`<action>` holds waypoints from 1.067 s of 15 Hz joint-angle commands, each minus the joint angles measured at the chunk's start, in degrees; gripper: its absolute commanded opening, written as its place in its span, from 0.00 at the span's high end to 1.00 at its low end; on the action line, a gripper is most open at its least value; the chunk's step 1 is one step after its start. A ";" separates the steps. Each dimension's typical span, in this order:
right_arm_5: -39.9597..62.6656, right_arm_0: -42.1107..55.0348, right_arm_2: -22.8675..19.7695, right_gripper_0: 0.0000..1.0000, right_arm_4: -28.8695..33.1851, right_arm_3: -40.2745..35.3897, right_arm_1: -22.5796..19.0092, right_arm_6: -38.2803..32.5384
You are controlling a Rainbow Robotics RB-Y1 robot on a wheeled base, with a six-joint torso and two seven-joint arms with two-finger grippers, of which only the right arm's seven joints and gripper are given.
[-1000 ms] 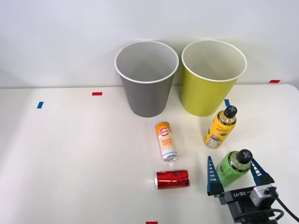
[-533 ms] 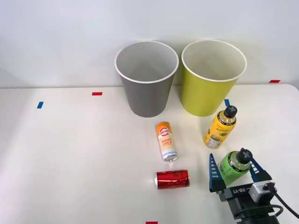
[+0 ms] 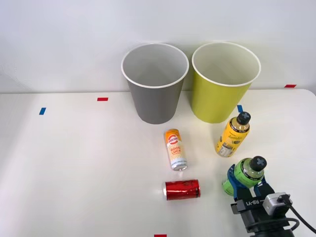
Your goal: Put cans in the gray bin, plastic bottles in the light green bin
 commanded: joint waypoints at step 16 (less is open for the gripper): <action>14.07 -3.59 -1.76 1.00 -7.60 -27.15 0.12 -2.80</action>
